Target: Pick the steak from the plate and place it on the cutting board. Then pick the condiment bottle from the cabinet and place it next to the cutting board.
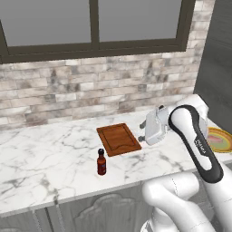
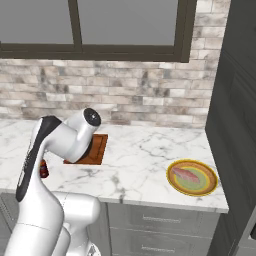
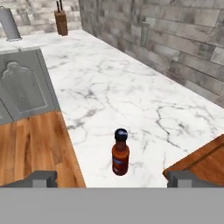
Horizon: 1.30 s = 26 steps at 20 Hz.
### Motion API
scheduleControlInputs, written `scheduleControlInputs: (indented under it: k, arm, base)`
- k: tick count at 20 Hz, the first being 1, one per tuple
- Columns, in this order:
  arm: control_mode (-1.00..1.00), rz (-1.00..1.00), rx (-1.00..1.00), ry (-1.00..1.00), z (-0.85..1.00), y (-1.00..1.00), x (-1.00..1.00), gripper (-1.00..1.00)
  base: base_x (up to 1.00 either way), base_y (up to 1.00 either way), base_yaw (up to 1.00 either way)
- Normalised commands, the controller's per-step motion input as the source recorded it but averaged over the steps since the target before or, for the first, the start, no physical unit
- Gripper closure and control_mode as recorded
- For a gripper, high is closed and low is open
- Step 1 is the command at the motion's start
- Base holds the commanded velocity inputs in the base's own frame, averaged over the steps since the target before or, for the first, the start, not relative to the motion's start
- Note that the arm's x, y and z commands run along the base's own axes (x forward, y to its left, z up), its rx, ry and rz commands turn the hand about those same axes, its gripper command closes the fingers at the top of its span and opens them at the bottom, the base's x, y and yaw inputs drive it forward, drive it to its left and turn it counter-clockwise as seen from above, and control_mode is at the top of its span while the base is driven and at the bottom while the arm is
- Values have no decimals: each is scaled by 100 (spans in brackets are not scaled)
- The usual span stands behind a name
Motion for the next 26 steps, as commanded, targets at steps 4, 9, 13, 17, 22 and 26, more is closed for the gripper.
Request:
scheduleControlInputs:
  k: [4, 9, 13, 17, 22, 26]
  arm:
    - [-100, 1, -9, -8, 0, -35, -26, -100]
    - [-100, -2, -4, -5, 0, -39, -13, -100]
    - [-100, -9, -6, -2, 0, -40, 0, -100]
    - [-100, -16, -7, 0, 0, -34, 0, -100]
    - [-100, -23, -11, 0, -6, -29, 10, -100]
    - [-100, -24, -14, 0, -10, -29, 11, -100]
  base:
    - [0, 0, 0]
    - [0, 0, 0]
    - [0, 0, 0]
    - [0, 0, 0]
    - [0, 0, 0]
    - [0, 0, 0]
